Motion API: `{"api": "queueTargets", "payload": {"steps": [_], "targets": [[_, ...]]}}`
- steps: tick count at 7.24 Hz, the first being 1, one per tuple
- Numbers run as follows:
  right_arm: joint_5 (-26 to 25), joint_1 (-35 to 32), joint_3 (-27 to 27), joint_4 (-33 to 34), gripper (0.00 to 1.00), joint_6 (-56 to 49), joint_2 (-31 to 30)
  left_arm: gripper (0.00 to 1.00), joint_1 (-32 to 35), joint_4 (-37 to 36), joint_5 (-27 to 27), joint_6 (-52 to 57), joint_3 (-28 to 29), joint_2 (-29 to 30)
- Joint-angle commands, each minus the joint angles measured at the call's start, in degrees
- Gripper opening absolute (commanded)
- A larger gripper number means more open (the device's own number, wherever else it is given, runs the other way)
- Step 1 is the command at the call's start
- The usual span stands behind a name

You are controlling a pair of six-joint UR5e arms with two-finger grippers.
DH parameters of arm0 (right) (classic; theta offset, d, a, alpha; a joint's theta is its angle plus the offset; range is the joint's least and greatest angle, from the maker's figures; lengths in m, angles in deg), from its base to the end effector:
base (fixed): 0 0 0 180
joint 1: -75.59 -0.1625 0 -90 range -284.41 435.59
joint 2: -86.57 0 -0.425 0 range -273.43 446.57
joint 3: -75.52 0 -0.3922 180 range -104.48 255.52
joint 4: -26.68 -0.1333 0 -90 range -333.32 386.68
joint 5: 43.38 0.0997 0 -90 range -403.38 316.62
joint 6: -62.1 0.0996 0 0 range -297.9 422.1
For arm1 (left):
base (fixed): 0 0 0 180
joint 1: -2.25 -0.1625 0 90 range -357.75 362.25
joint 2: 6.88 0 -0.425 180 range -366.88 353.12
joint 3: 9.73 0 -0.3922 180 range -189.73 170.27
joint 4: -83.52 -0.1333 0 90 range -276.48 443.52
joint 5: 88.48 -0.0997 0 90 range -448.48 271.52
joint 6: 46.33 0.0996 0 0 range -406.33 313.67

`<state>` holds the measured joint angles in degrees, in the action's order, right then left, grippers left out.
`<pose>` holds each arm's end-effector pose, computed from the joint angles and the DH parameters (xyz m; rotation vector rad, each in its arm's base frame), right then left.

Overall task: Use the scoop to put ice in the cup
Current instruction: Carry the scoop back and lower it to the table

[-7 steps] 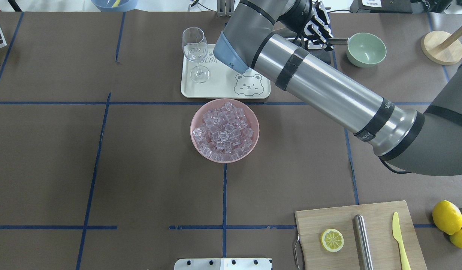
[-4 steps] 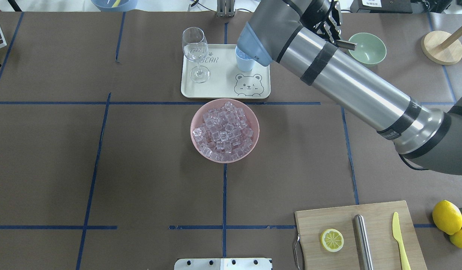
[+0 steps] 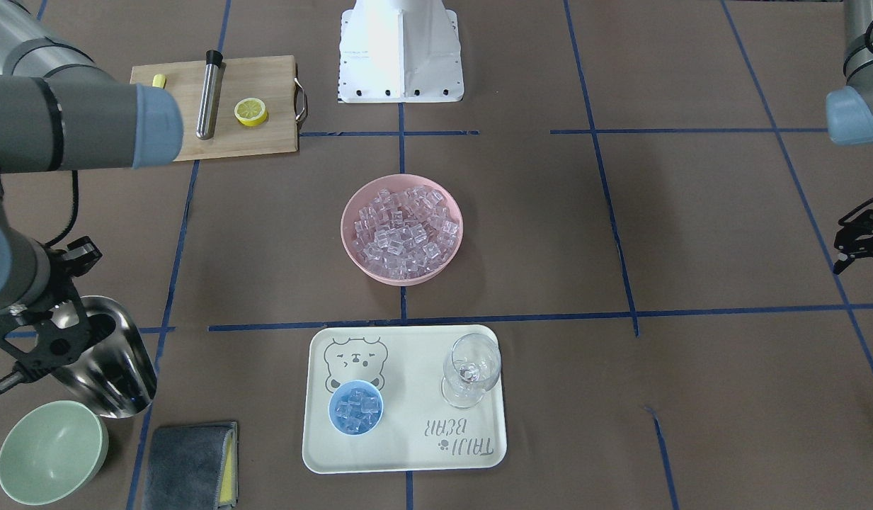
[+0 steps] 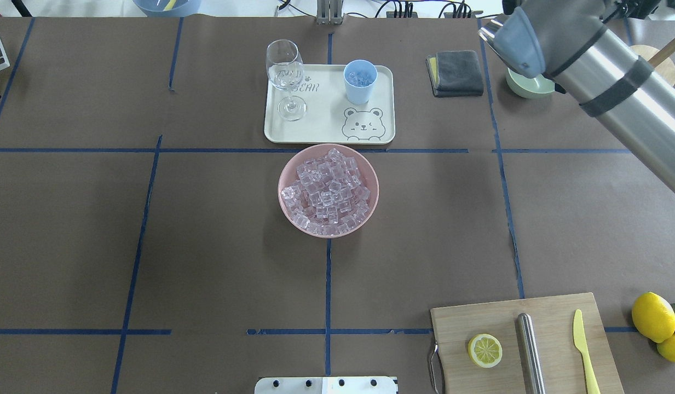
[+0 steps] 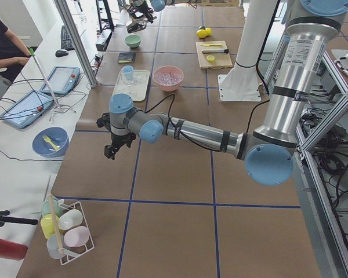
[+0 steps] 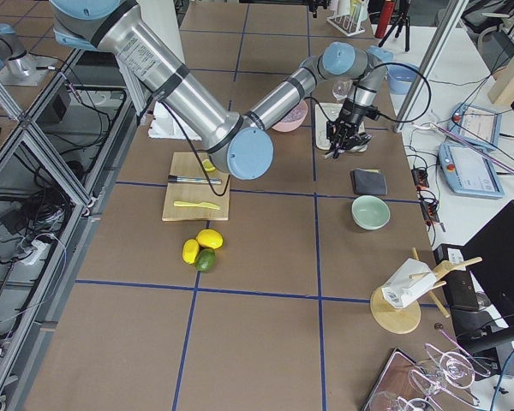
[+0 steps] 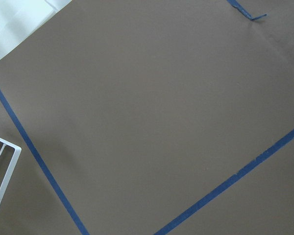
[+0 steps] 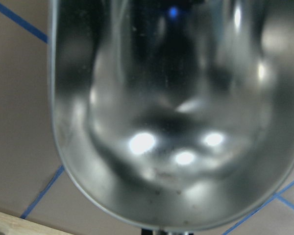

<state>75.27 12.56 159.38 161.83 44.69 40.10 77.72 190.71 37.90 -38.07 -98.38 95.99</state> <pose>-0.2373 -0.6549 0.3325 -0.1777 -0.4975 -0.7231 0.0799 -0.6042 0.5209 0.4546 0.6546 0.5358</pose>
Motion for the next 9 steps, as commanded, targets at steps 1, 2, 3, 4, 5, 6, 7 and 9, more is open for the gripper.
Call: {"api": "queueTargets", "payload": {"steps": [1,2,3,4,5,6,7,9], "targets": [[2.29,1.32,9.68,-0.93,0.0,7.44,-12.79,1.0,-0.06,-0.05,0.01,0.0,0.06,-0.48],[5.33,1.77,14.01,-1.2,0.0,16.35,-15.64,1.0,-0.06,-0.23,0.09,0.0,0.06,-0.4],[7.8,4.91,20.57,-2.42,0.0,27.23,-21.58,1.0,-0.06,-0.66,0.09,-0.09,-0.11,-0.31],[8.35,6.07,23.86,-8.09,0.0,33.78,-26.52,1.0,-0.06,-0.76,0.09,-0.09,-0.03,-0.31],[9.4,7.99,25.37,-13.02,0.0,38.54,-31.35,1.0,-0.06,-0.84,0.09,-0.09,0.06,-0.4],[9.67,9.41,25.74,-17.07,0.0,43.64,-34.01,1.0,-0.06,-0.84,0.01,-0.09,0.58,-0.4],[9.32,11.94,25.74,-24.59,0.0,49.43,-38.21,1.0,-0.06,-0.76,0.01,-0.09,1.28,-0.4],[8.97,14.33,25.39,-40.7,0.0,59.81,-43.43,1.0,-0.06,-0.58,0.01,0.0,2.08,-0.48]]}}
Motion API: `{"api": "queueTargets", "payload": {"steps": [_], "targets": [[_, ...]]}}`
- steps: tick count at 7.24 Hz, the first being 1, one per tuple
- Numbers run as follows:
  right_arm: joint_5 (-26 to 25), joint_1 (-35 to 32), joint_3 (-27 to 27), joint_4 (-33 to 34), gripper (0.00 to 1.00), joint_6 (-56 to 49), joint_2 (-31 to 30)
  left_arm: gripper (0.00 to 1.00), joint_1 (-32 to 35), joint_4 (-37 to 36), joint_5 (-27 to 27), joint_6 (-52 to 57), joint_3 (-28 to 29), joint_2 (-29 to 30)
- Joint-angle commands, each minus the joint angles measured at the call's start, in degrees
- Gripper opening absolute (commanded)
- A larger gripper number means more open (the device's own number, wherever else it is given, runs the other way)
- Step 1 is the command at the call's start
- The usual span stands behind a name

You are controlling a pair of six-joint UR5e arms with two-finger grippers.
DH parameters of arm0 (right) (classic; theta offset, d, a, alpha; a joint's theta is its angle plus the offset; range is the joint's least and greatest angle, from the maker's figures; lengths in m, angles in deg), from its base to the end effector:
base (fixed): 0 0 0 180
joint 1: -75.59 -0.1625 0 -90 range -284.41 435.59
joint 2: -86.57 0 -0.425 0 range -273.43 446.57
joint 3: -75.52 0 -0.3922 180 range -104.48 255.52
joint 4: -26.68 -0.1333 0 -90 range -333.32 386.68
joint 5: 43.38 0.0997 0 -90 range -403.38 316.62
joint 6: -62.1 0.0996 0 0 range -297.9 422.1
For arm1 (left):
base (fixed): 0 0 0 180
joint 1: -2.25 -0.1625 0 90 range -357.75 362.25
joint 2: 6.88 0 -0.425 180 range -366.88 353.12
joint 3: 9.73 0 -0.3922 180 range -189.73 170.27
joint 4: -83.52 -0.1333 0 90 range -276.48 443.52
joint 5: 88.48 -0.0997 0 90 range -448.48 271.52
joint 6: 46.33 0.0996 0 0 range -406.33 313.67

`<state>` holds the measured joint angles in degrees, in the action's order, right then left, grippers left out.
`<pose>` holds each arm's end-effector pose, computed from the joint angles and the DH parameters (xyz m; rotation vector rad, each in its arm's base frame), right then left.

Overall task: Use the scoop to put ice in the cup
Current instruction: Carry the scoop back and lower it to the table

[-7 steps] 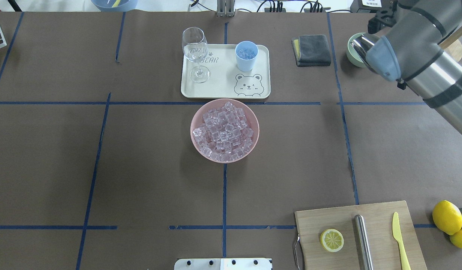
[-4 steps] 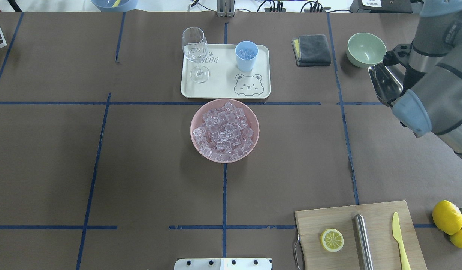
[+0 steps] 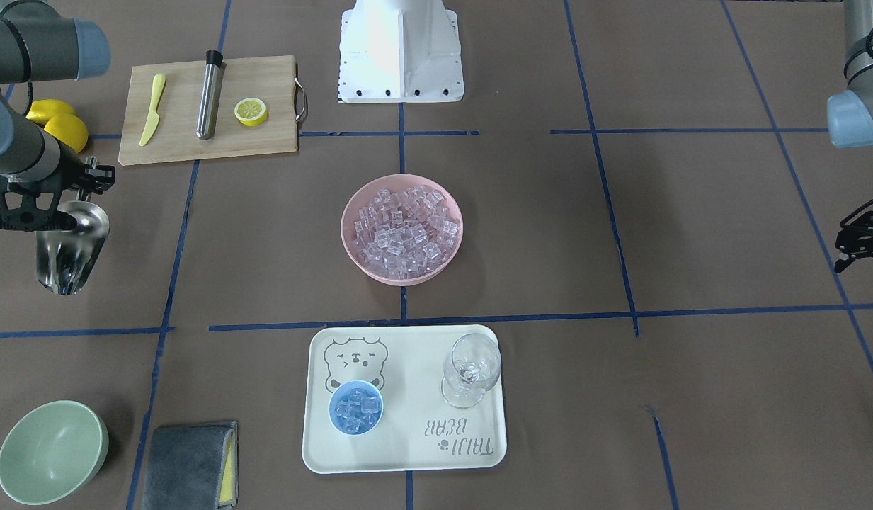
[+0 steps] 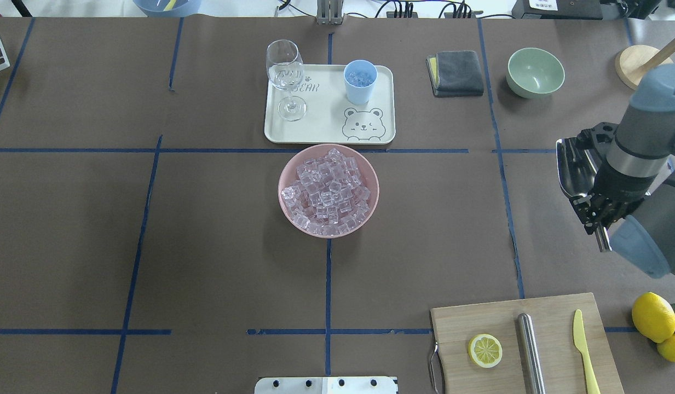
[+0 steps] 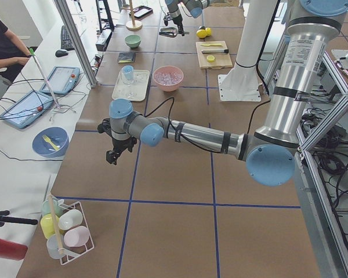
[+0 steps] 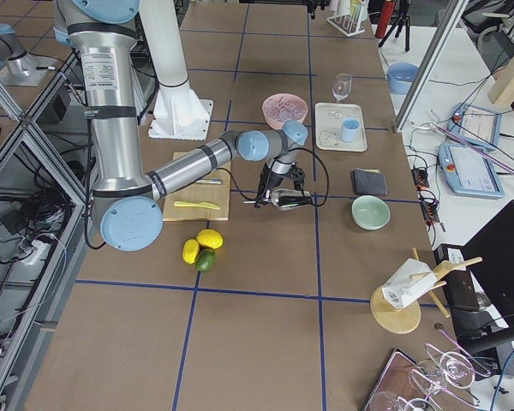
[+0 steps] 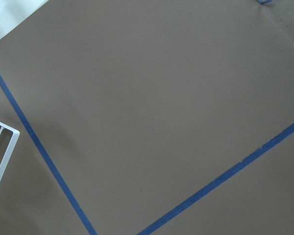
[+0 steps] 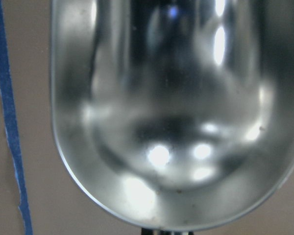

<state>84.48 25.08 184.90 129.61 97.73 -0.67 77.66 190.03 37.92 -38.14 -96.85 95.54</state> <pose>-0.2589 -0.4277 0.5009 -0.2793 -0.6174 -0.1179 0.0801 -0.6022 0.5408 0.4082 0.6550 0.5223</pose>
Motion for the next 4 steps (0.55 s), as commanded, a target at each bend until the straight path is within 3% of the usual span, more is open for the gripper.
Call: {"api": "queueTargets", "payload": {"steps": [1,4], "targets": [[0.02,3.39,-0.31,-8.7,0.0,7.34,-2.49,1.0,0.0,0.45,0.0,0.07,1.42,-0.03],[0.63,5.16,-2.76,-8.62,0.0,7.0,-1.7,1.0,0.0,0.46,0.0,0.07,1.87,-0.03]]}}
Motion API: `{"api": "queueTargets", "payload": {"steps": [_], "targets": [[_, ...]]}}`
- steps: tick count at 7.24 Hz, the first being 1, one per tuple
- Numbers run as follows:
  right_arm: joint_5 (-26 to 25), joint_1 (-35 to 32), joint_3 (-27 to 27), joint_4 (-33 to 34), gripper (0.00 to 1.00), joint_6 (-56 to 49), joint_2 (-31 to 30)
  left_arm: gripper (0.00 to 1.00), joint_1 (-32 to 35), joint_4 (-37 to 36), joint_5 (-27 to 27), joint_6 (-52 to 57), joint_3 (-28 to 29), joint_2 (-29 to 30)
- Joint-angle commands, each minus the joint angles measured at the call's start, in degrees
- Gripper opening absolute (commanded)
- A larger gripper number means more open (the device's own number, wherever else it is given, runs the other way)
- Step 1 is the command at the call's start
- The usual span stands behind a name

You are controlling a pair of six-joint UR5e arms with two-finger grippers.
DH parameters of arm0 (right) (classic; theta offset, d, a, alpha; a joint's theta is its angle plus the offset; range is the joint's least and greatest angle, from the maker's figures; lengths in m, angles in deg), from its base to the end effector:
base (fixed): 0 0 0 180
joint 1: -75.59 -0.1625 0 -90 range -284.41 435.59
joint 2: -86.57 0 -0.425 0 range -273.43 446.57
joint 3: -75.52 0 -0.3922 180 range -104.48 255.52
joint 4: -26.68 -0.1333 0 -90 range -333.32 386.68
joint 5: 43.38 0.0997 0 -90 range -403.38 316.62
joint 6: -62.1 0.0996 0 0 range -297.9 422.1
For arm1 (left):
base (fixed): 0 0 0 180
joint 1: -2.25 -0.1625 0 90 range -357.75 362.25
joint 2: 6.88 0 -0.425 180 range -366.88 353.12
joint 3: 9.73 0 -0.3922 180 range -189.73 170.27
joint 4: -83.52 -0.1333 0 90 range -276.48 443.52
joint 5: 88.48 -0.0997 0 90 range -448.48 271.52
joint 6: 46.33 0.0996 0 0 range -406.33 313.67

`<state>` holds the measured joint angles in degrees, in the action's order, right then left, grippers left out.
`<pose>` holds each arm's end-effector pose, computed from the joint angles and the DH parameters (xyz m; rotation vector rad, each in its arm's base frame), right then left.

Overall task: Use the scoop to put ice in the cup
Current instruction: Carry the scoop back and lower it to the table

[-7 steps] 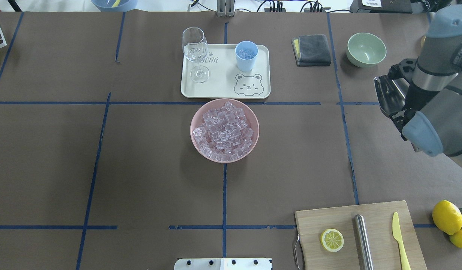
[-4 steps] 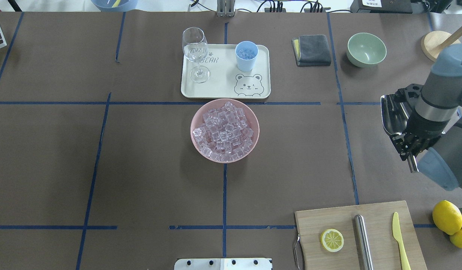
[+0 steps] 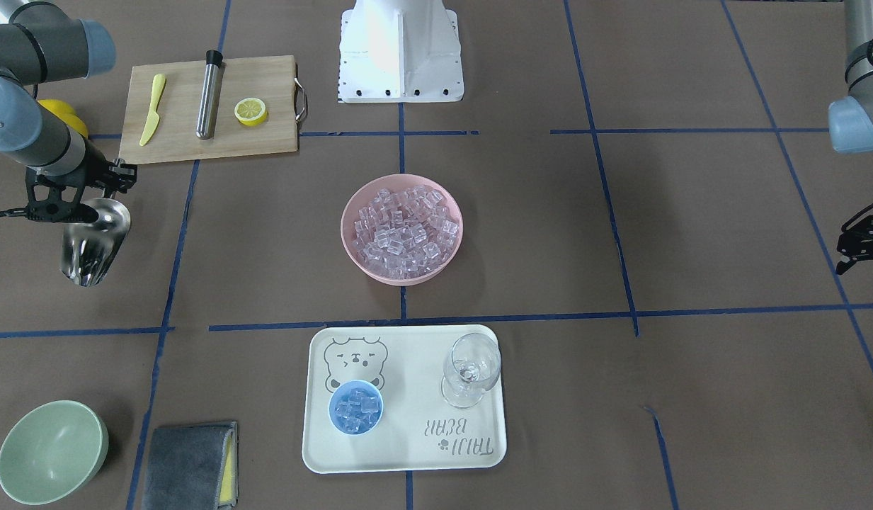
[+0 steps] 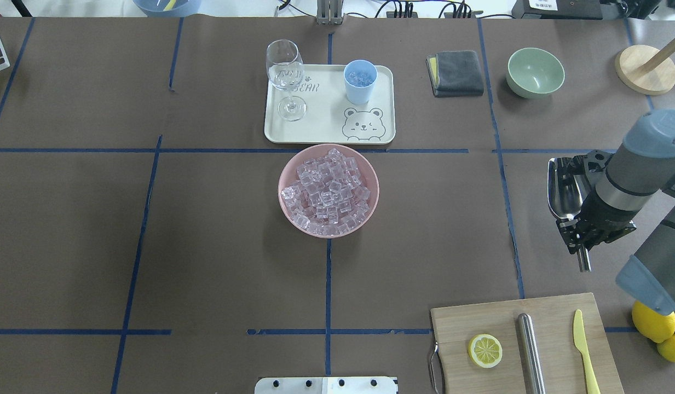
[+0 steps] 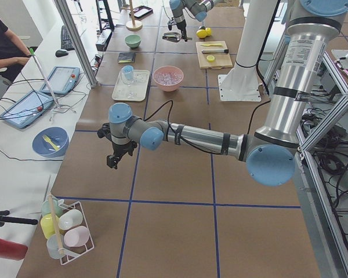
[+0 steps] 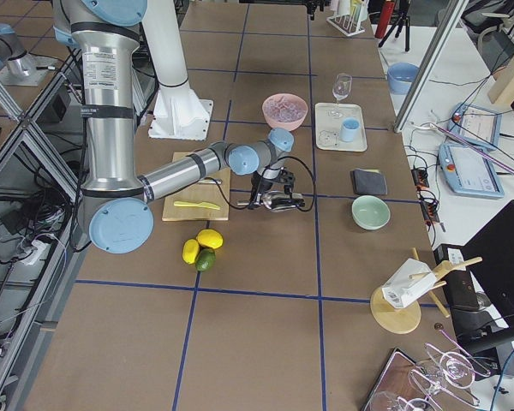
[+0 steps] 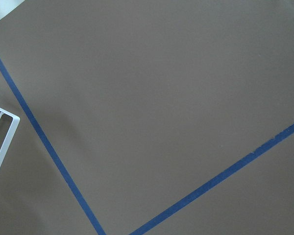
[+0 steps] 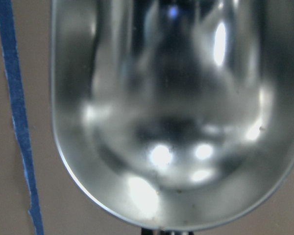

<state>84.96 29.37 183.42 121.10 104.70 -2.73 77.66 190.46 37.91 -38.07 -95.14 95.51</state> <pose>-0.2893 -0.4052 0.5137 -0.2820 -0.6485 -0.1025 0.0803 -0.6031 0.5555 0.3862 0.6543 0.5167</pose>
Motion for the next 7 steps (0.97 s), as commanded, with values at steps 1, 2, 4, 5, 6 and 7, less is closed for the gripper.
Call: {"api": "queueTargets", "payload": {"steps": [1,2,4,5,6,7], "targets": [[0.34,1.13,-2.16,-0.02,0.0,-0.06,0.62,1.0,0.0,0.02,0.0,0.0,0.16,0.09],[0.43,1.13,-2.87,0.07,0.0,-0.15,0.71,1.0,0.0,0.02,0.0,0.0,0.16,0.09],[2.27,1.13,-4.01,-0.11,0.18,-0.59,0.71,1.0,0.0,0.02,0.0,0.0,0.16,0.17],[2.1,1.05,-3.84,-0.19,0.99,-0.24,0.8,1.0,0.09,0.02,0.0,0.0,0.07,0.18],[2.01,0.96,-3.23,-0.28,1.0,0.11,0.89,1.0,0.0,0.02,0.0,0.0,0.15,0.18],[1.57,0.87,-3.14,-0.28,1.0,0.03,1.41,1.0,0.0,0.02,0.0,0.0,0.16,0.18]]}}
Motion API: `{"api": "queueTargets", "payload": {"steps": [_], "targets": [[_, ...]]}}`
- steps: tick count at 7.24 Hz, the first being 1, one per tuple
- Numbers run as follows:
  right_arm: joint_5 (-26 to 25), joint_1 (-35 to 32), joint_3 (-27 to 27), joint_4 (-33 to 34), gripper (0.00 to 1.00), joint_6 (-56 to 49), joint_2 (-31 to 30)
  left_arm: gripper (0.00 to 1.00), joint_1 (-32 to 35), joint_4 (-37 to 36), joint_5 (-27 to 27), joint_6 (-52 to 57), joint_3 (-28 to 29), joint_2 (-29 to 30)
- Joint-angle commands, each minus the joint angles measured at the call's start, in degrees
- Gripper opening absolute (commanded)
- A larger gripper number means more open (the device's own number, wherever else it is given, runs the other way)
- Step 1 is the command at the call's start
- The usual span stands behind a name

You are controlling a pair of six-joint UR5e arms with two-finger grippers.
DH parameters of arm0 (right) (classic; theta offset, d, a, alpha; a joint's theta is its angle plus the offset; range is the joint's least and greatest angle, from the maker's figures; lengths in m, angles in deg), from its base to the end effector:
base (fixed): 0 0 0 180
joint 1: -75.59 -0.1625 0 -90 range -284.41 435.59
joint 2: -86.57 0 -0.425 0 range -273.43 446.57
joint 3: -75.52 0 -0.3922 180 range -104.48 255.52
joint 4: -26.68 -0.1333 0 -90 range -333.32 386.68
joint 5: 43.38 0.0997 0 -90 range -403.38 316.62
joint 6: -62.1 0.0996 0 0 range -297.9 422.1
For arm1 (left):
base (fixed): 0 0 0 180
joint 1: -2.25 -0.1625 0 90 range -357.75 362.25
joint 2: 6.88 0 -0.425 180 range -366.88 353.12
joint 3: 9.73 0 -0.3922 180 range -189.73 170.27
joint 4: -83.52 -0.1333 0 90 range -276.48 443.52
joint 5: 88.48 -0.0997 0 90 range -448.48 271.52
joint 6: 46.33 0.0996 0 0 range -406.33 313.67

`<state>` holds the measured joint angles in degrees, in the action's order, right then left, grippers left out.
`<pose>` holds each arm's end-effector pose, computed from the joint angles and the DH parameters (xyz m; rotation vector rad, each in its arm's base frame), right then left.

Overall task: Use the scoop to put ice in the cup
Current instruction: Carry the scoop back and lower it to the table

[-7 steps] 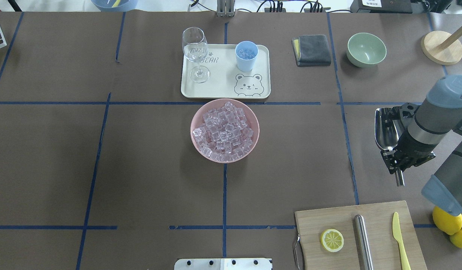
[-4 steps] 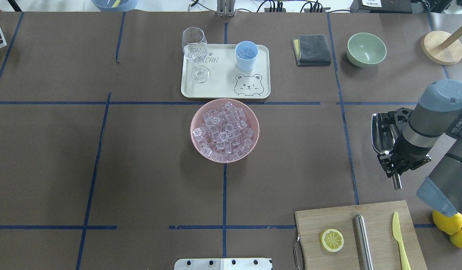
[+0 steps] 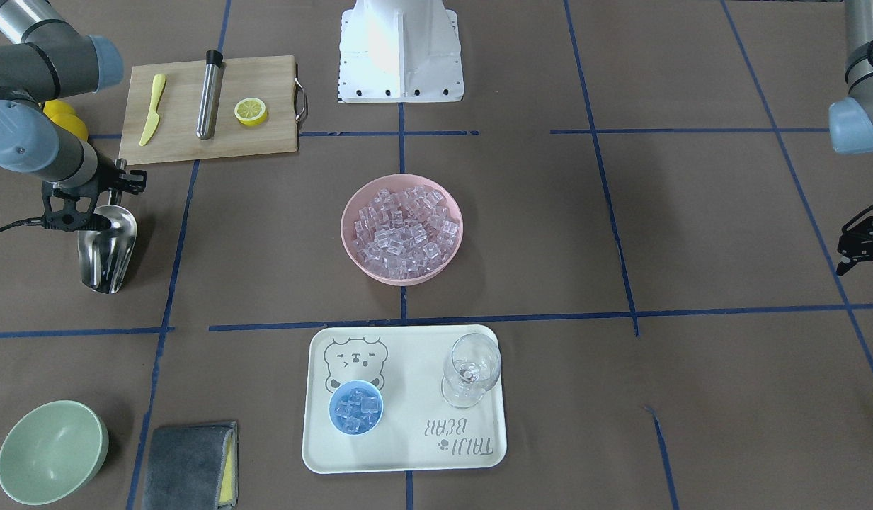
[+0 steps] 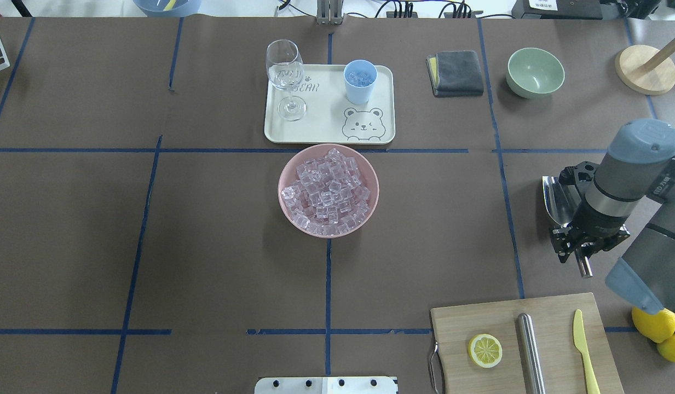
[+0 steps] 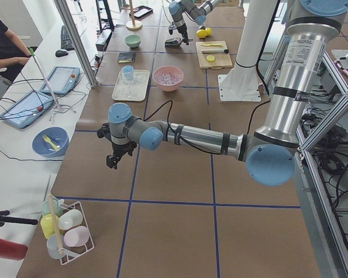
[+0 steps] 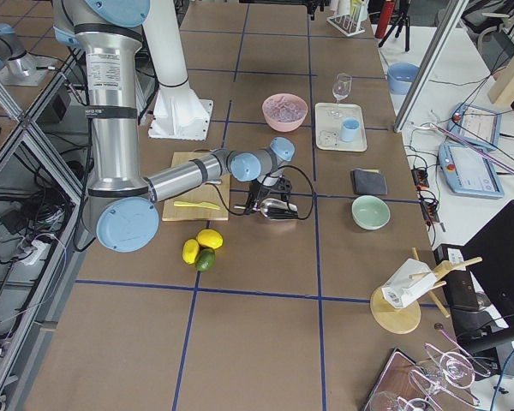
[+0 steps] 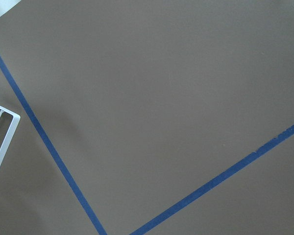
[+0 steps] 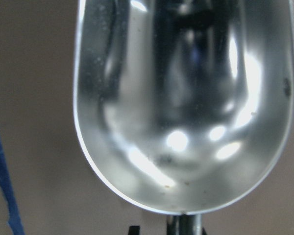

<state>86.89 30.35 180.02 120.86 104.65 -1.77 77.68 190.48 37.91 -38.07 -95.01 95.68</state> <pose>-0.3048 -0.4052 0.5318 -0.3385 -0.6452 -0.1103 0.0804 -0.6043 0.5548 0.3873 0.6543 0.5167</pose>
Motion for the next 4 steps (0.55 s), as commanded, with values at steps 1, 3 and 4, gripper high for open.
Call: {"api": "queueTargets", "payload": {"steps": [1,3,4], "targets": [[-0.36,-1.24,0.52,-0.14,1.0,-0.35,0.53,1.0,-0.02,0.0,0.0,0.0,0.02,0.01],[-0.8,-7.02,8.04,-0.14,1.0,-0.36,0.54,1.0,0.06,-0.17,-0.09,0.0,-0.06,0.09],[-0.8,-11.58,11.13,-0.14,1.0,-0.44,0.71,1.0,-0.02,-0.44,-0.09,0.0,-0.06,0.01]]}}
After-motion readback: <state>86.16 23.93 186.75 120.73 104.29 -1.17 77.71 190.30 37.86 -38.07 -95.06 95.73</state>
